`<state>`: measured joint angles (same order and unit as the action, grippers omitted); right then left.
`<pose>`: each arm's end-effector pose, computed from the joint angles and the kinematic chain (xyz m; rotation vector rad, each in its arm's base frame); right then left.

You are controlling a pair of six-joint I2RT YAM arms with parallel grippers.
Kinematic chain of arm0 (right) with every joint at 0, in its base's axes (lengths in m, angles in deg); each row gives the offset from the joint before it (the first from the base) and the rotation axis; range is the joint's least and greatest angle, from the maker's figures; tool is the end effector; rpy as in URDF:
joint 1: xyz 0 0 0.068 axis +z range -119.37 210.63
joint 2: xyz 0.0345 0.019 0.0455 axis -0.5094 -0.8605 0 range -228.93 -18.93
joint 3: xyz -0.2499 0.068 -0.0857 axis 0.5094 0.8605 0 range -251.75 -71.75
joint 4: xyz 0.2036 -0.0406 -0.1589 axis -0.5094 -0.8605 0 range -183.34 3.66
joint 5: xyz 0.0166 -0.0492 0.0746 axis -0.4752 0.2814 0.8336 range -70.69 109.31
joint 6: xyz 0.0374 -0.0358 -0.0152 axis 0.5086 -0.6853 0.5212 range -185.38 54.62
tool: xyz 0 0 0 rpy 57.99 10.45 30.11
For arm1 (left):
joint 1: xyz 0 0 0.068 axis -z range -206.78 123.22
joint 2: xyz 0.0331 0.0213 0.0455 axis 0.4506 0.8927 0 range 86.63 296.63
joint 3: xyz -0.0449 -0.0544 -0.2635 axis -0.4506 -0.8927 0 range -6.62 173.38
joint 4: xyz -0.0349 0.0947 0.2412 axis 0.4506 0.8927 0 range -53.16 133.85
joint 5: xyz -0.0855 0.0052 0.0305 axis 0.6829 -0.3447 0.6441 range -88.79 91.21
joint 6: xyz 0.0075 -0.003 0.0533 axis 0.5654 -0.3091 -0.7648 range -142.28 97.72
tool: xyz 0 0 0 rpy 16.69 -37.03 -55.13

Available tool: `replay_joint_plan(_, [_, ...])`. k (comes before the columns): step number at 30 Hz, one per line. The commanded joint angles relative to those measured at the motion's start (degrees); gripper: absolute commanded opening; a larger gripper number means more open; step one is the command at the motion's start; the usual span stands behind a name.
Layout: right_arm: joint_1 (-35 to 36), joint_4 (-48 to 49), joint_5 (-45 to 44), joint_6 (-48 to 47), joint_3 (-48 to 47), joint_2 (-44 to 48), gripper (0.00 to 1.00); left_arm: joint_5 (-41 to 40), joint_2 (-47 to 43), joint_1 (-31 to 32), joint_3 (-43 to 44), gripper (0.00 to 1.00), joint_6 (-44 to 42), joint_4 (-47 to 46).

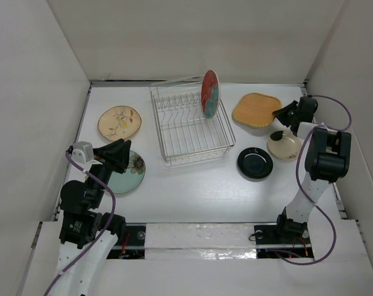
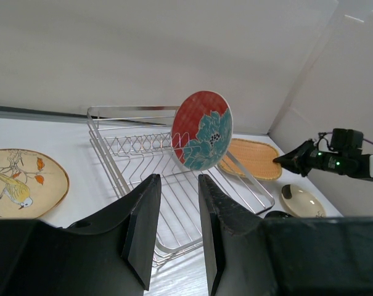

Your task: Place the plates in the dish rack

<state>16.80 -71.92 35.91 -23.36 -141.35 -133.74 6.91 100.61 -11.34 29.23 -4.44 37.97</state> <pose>0.4285 -0.0949 0.1662 0.8426 1.9679 0.5971 0.0676 -0.0223 0.3631 0.0627 1.2281 -0.5673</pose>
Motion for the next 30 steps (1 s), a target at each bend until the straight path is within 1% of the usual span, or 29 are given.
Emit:
replay_joint_plan(1, [0.6, 8.6, -7.4, 0.9, 2.5, 14.0, 0.00, -0.2, 0.1, 0.4, 0.1, 0.28, -0.6, -2.4])
replay_joint_plan(2, [1.4, 8.7, -9.1, 0.2, 3.2, 16.5, 0.00, -0.2, 0.1, 0.4, 0.1, 0.28, -0.6, -2.3])
replay_joint_plan(3, [2.3, 8.4, -12.8, -1.4, 3.8, 18.9, 0.00, -0.2, 0.1, 0.4, 0.1, 0.28, -0.6, -2.4])
replay_joint_plan(4, [4.7, 7.7, -14.5, -2.4, 3.7, 21.2, 0.00, -0.1, 0.0, 0.4, 0.1, 0.28, -0.6, -2.4])
replay_joint_plan(5, [6.0, 7.1, -16.3, -3.5, 3.5, 25.6, 0.00, -0.1, 0.0, 0.4, 0.1, 0.28, -0.6, -2.4])
replay_joint_plan(6, [7.4, 6.3, -21.5, -5.8, 3.4, 27.7, 0.00, 0.0, 0.0, 0.4, 0.1, 0.28, -0.6, -2.4])
replay_joint_plan(8, [11.8, 6.1, -25.5, -8.5, 2.5, 33.2, 0.00, 0.0, -0.1, 0.4, 0.1, 0.28, -0.6, -2.4])
replay_joint_plan(9, [13.5, 5.9, -28.1, -11.8, 1.8, 34.6, 0.00, 0.0, -0.1, 0.4, 0.1, 0.28, -0.6, -2.4])
replay_joint_plan(10, [15.0, 5.3, -29.2, -13.4, -0.7, 35.6, 0.00, 0.0, 0.0, 0.4, 0.1, 0.28, -0.6, -2.4])
replay_joint_plan(11, [18.2, 4.6, -30.2, -15.2, -2.4, 36.4, 0.00, 0.2, 0.1, 0.4, 0.0, 0.28, -0.6, -2.4])
replay_joint_plan(12, [19.8, 2.6, -32.0, -18.7, -4.4, 36.9, 0.00, 0.2, 0.1, 0.4, 0.0, 0.28, -0.6, -2.4])
replay_joint_plan(13, [21.5, 1.2, -32.6, -20.2, -6.6, 36.9, 0.00, 0.3, 0.1, 0.4, 0.1, 0.28, -0.6, -2.5])
replay_joint_plan(14, [23.2, 0.4, -33.1, -21.8, -10.3, 36.9, 0.00, 0.3, 0.0, 0.4, 0.1, 0.28, -0.6, -2.4])
replay_joint_plan(15, [26.8, -0.6, -33.7, -25.1, -12.1, 36.5, 0.00, 0.2, 0.0, 0.4, 0.1, 0.28, -0.6, -2.4])
replay_joint_plan(17, [30.4, -2.8, -34.3, -28.1, -16.2, 35.2, 0.00, 0.1, -0.1, 0.4, 0.1, 0.28, -0.6, -2.4])
replay_joint_plan(18, [33.7, -4.0, -34.6, -30.8, -20.4, 34.4, 0.00, 0.2, -0.2, 0.4, 0.1, 0.28, -0.6, -2.4])
replay_joint_plan(20, [36.7, -7.6, -35.1, -33.3, -24.4, 30.7, 0.00, 0.1, -0.3, 0.4, 0.0, 0.28, -0.6, -2.4])
replay_joint_plan(21, [37.9, -9.2, -36.2, -35.4, -28.7, 29.1, 0.00, 0.1, -0.4, 0.4, 0.1, 0.28, -0.6, -2.4])
replay_joint_plan(22, [40.0, -12.2, -36.5, -36.5, -30.8, 25.9, 0.00, 0.1, -0.4, 0.4, 0.1, 0.28, -0.6, -2.4])
replay_joint_plan(23, [40.9, -13.9, -36.8, -37.5, -33.2, 24.0, 0.00, 0.1, -0.4, 0.4, 0.1, 0.28, -0.6, -2.4])
replay_joint_plan(24, [41.7, -18.7, -38.6, -38.8, -35.9, 22.3, 0.00, 0.1, -0.4, 0.4, 0.1, 0.28, -0.6, -2.4])
replay_joint_plan(25, [43.0, -20.5, -39.4, -39.6, -40.7, 20.5, 0.00, 0.1, -0.4, 0.4, 0.1, 0.28, -0.6, -2.4])
replay_joint_plan(26, [43.0, -22.4, -40.1, -40.4, -43.2, 17.1, 0.00, 0.1, -0.5, 0.4, 0.1, 0.28, -0.6, -2.3])
replay_joint_plan(27, [44.0, -26.6, -41.5, -41.3, -45.8, 15.3, 0.00, 0.1, -0.7, 0.4, 0.1, 0.28, -0.6, -2.3])
replay_joint_plan(28, [44.0, -28.8, -42.0, -41.3, -50.8, 13.7, 0.00, 0.0, -0.7, 0.4, 0.1, 0.28, -0.6, -2.3])
replay_joint_plan(30, [45.3, -34.7, -43.7, -43.1, -55.4, 8.7, 0.00, -0.1, -0.8, 0.4, 0.2, 0.28, -0.6, -2.3])
